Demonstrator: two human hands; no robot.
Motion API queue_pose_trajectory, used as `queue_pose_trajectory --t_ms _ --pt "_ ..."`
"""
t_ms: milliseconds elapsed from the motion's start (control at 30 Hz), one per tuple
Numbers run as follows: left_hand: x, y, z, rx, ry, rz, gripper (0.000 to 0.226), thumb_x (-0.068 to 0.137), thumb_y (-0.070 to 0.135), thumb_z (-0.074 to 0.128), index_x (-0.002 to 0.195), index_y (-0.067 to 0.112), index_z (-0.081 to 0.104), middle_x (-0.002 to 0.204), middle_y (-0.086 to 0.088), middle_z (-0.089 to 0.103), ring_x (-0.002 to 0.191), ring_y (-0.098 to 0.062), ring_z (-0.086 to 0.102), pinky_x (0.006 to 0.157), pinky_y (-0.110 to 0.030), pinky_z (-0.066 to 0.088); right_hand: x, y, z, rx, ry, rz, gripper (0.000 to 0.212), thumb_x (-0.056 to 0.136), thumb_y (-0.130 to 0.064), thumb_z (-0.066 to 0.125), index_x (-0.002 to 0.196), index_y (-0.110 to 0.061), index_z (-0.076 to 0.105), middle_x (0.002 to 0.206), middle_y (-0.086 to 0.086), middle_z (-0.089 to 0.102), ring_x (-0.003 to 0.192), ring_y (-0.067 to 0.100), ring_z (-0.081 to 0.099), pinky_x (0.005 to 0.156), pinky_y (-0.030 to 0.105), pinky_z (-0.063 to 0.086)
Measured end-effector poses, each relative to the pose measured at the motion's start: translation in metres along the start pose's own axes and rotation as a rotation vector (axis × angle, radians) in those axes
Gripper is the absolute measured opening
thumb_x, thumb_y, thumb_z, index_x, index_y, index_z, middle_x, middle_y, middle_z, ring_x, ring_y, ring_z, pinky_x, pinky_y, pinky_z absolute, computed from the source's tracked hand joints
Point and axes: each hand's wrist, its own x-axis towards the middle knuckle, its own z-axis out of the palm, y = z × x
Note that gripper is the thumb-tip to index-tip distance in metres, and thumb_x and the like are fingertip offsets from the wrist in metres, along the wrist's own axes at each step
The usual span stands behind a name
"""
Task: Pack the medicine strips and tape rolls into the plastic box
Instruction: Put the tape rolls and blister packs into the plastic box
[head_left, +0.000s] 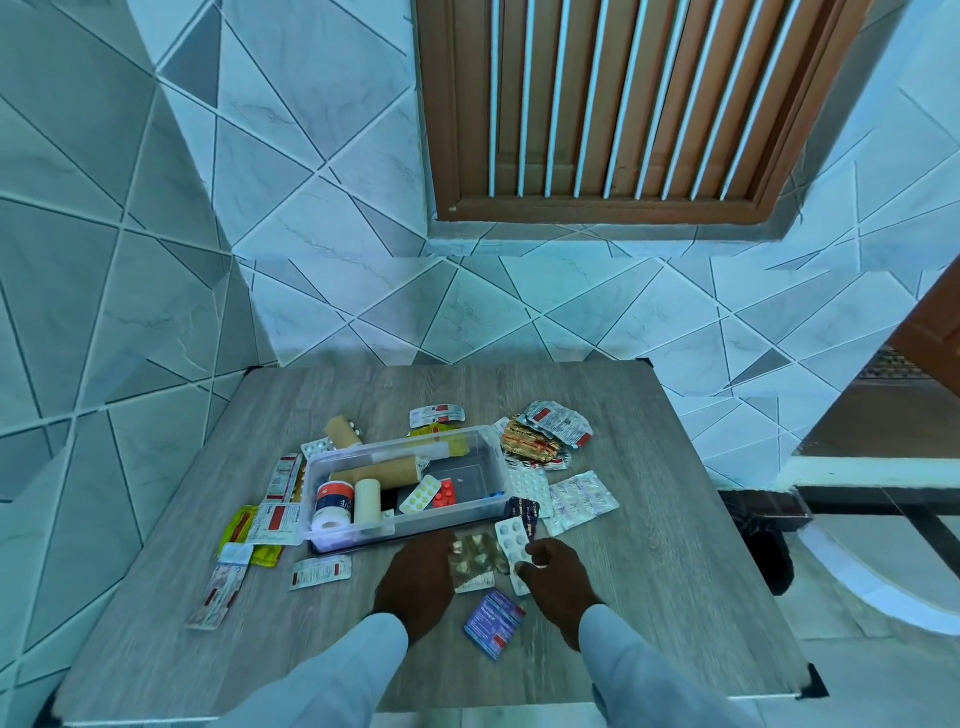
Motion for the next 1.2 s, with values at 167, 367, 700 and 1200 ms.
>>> queue_pose_trajectory --t_ms 167,367,700,1200 --pt "-0.004 0.006 -0.003 -0.220 0.032 -0.020 0.040 0.085 0.022 0.040 0.117 0.020 0.064 0.122 -0.003 0.066 0.115 -0.022 0.059 0.101 -0.037 0.046 -0.005 -0.002 -0.001 0.270 -0.119 0.100 0.032 0.082 -0.037 0.071 0.106 -0.020 0.059 0.102 0.007 0.066 0.085 0.019 0.063 0.071 0.033 0.054" --pt "-0.001 0.012 -0.012 -0.437 0.022 -0.066 0.029 0.090 0.006 0.049 0.109 0.017 0.067 0.112 -0.002 0.069 0.099 -0.017 0.064 0.090 -0.036 0.053 -0.006 -0.019 -0.002 0.373 -0.063 0.042 0.011 0.088 -0.016 0.066 0.095 -0.008 0.066 0.073 0.009 0.062 0.061 0.018 0.050 0.054 0.028 0.041" --pt "0.004 0.005 -0.046 -0.791 0.026 -0.161 0.036 0.072 -0.005 0.071 0.099 0.017 0.063 0.106 -0.004 0.061 0.097 -0.023 0.062 0.076 -0.034 0.058 0.008 -0.054 0.001 0.092 0.160 -0.089 0.029 0.088 -0.022 0.061 0.060 -0.013 0.061 0.063 0.001 0.061 0.064 0.019 0.057 0.064 0.031 0.047" --pt "0.139 -0.031 -0.057 -0.311 -0.077 -0.066 0.046 0.084 0.014 0.064 0.129 0.018 0.053 0.137 -0.006 0.050 0.126 -0.021 0.045 0.106 -0.026 0.032 0.084 -0.127 0.022 -0.704 0.269 -0.168 0.023 0.093 -0.028 0.044 0.109 -0.019 0.059 0.114 0.006 0.066 0.105 0.028 0.063 0.083 0.033 0.049"
